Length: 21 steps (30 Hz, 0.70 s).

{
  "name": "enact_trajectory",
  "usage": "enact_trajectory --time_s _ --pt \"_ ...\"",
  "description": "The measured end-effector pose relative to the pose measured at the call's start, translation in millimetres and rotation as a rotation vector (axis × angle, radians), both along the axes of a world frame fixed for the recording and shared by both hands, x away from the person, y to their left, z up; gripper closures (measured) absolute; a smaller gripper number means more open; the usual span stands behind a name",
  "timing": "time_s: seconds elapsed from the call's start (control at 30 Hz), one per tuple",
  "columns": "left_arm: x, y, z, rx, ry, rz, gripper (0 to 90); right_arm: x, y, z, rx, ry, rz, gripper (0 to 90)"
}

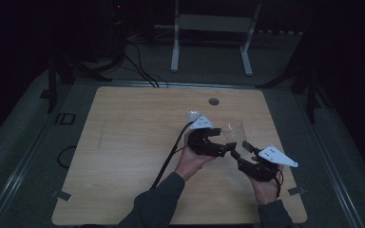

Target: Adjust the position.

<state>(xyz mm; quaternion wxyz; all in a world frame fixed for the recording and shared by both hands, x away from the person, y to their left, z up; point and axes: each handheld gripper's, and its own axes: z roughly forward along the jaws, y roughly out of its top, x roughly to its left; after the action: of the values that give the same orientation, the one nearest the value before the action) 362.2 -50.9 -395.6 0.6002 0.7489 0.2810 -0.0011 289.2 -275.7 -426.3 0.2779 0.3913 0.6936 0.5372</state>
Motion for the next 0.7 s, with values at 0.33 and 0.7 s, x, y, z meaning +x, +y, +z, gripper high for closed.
enact_trajectory --time_s 0.33,0.7 --pt "0.9 -5.7 -1.9 -0.022 0.026 -0.015 14.7 0.2 3.3 0.2 -0.001 -0.004 0.009 41.7" --pt "1.3 -12.0 -2.6 -0.058 0.046 0.004 14.7 0.4 5.4 -1.0 -0.002 -0.003 0.015 41.7"
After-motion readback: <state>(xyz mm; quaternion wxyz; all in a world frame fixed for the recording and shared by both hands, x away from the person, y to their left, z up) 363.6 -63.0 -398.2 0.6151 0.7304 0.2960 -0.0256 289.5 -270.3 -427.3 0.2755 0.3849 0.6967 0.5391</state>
